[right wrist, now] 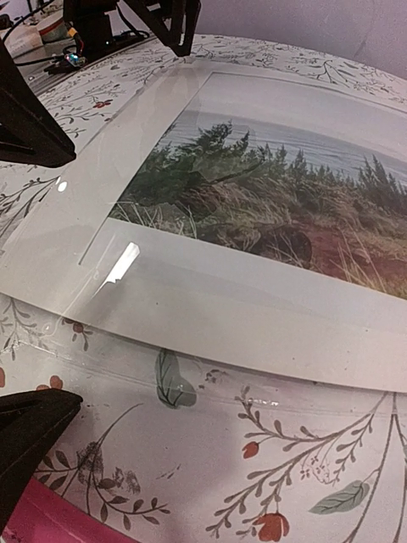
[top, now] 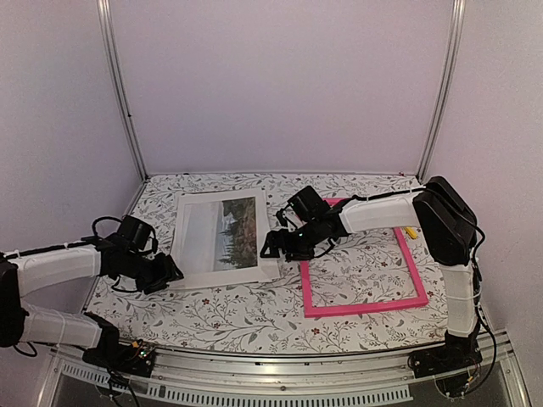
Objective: Take the photo out of the frame
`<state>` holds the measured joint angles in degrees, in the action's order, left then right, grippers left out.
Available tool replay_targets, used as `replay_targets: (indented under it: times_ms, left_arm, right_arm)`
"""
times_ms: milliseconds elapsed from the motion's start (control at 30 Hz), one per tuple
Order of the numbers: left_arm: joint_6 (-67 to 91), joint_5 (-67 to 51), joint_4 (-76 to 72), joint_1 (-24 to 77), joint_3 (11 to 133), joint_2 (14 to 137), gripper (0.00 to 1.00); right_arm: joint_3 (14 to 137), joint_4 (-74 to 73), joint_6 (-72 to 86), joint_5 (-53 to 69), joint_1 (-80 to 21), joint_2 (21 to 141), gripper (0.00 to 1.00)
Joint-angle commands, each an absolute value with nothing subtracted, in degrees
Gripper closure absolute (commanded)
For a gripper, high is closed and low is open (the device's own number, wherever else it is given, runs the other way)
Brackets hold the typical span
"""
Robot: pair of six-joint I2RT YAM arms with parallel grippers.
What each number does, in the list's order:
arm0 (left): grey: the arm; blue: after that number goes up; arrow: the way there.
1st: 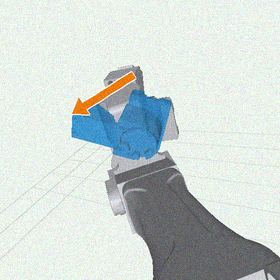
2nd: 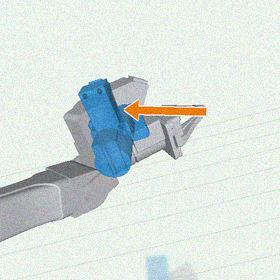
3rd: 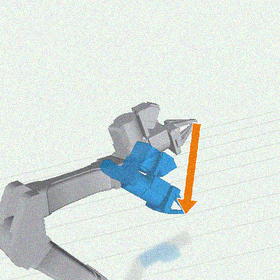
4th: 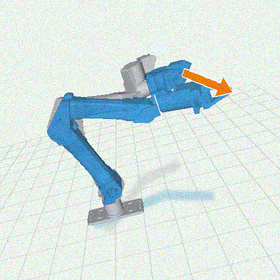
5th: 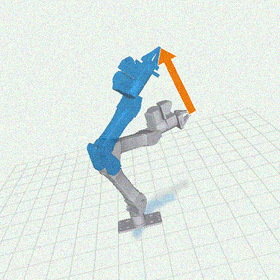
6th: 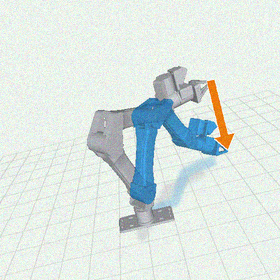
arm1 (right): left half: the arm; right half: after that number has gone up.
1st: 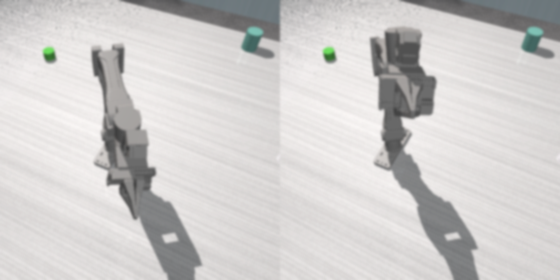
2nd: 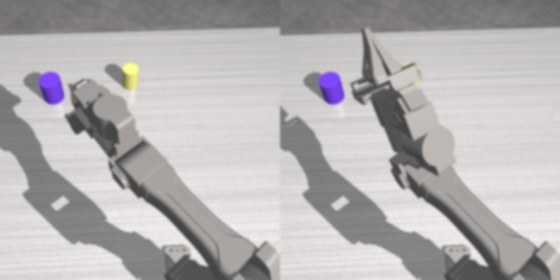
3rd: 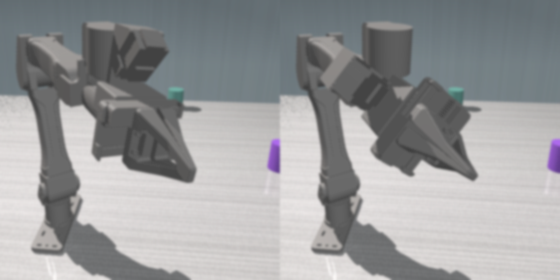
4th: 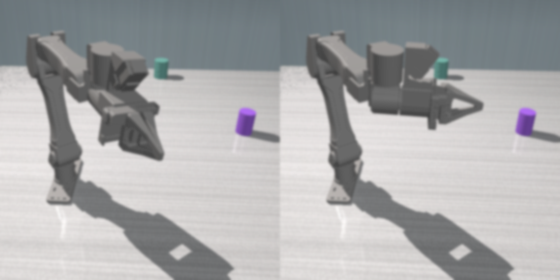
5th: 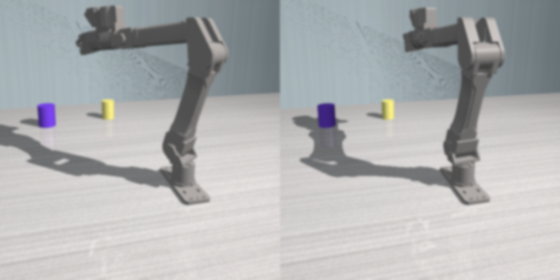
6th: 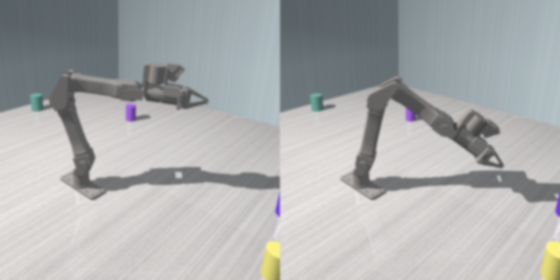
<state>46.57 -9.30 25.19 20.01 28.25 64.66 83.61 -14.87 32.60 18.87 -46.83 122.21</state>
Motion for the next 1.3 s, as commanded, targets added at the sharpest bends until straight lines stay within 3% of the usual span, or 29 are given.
replay_targets:
  times_ms: [0,667,1033,1267]
  left_arm:
    - [44.66,-8.6,22.5,20.36,28.54,66.57,0.37]
    - [47.26,-14.03,18.26,22.08,26.43,69.07,0.38]
    - [45.76,-5.61,27.36,22.24,29.05,66.53,0.34]
    - [45.95,-8.26,24.68,22.28,28.26,68.37,0.32]
  right_arm:
    - [84.1,-16.23,33.01,17.85,-46.94,122.96,0.06]
    - [84.72,-16.63,32.66,18.32,-46.93,123.56,0.06]
    - [84.64,-17.32,32.26,17.53,-46.94,123.29,0.06]
    - [84.5,-17.44,32.26,17.43,-46.96,123.16,0.06]
